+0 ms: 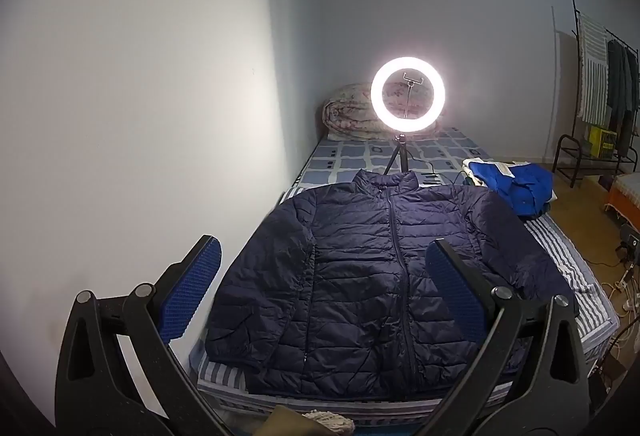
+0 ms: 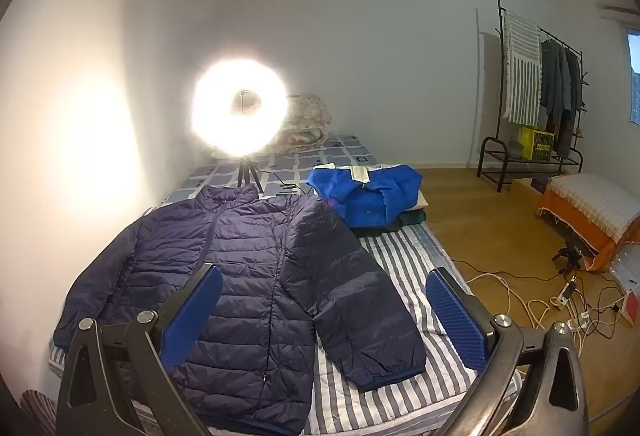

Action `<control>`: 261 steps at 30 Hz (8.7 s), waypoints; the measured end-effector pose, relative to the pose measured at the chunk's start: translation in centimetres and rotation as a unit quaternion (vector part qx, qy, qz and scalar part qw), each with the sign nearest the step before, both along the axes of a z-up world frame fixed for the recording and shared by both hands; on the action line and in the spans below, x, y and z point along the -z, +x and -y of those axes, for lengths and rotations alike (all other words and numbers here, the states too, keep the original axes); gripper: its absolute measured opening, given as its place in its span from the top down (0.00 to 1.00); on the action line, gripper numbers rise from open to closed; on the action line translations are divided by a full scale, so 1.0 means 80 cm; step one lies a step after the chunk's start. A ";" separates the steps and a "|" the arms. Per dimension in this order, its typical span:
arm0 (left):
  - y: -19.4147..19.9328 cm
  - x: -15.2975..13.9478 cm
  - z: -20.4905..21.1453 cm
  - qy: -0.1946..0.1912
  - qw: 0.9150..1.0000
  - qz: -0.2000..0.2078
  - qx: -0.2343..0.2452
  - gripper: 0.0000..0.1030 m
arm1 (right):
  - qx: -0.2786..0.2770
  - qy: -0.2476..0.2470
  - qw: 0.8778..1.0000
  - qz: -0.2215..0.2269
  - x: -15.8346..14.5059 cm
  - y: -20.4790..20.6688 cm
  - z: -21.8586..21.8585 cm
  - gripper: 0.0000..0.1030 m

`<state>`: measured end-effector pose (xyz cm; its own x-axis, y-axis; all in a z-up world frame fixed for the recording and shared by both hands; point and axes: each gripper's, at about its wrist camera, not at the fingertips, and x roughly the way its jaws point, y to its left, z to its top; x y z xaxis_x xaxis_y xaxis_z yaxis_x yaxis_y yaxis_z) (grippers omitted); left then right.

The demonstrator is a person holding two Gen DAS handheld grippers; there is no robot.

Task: Fold large clothes

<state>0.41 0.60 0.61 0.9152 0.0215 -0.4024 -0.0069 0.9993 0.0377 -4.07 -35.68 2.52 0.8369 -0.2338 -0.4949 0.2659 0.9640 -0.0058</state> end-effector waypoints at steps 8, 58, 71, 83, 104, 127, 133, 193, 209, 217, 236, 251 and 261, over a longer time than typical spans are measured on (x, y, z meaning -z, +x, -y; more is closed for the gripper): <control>0.005 0.002 0.005 0.000 1.000 0.002 0.002 0.00 | -0.001 0.001 1.000 -0.001 0.002 0.002 0.000 0.00; 0.004 -0.007 0.007 0.001 1.000 0.013 0.002 0.00 | -0.013 0.010 1.000 -0.007 0.007 0.015 -0.008 0.00; 0.008 -0.003 0.010 0.003 1.000 0.010 0.001 0.00 | -0.022 0.017 1.000 -0.011 0.009 0.021 -0.010 0.00; 0.017 0.033 -0.032 -0.009 1.000 -0.015 -0.026 0.00 | -0.089 0.024 0.996 -0.017 0.018 0.076 -0.051 0.00; -0.059 0.083 -0.127 -0.039 0.990 -0.065 -0.119 0.02 | -0.472 0.021 0.877 -0.090 0.112 0.221 -0.334 0.32; -0.086 0.121 -0.179 -0.068 0.978 -0.115 -0.162 0.13 | -0.677 -0.091 0.671 -0.289 0.338 0.218 -0.627 0.63; -0.076 0.125 -0.178 -0.067 0.978 -0.122 -0.158 0.13 | -0.673 -0.145 0.661 -0.300 0.381 0.211 -0.650 0.63; 0.262 0.261 -0.024 -0.072 0.988 -0.132 0.022 0.13 | -0.450 0.191 0.818 -0.301 0.389 0.549 -0.395 0.96; 0.264 0.259 0.002 -0.043 0.991 -0.120 0.048 0.13 | -0.336 0.169 0.907 -0.187 0.296 0.590 -0.223 0.99; 0.272 0.266 0.023 -0.020 0.991 -0.120 0.062 0.13 | -0.211 0.149 0.951 -0.168 0.317 0.607 -0.098 0.99; 0.284 0.280 0.025 -0.016 0.988 -0.140 0.056 0.13 | -0.077 0.132 0.981 -0.116 0.322 0.605 -0.010 0.99; 0.272 0.255 0.029 -0.023 0.991 -0.119 0.062 0.13 | -0.086 0.085 0.965 -0.233 0.364 0.611 -0.014 0.73; 0.249 0.230 0.052 -0.019 0.991 -0.094 0.098 0.13 | -0.144 0.076 0.977 -0.139 0.235 0.493 -0.018 0.45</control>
<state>20.31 -3.54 -17.76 0.8089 -0.1670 -0.5637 0.1903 0.9816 -0.0177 35.36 -34.23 -16.28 0.6853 0.0859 -0.7231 -0.0086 0.9939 0.1099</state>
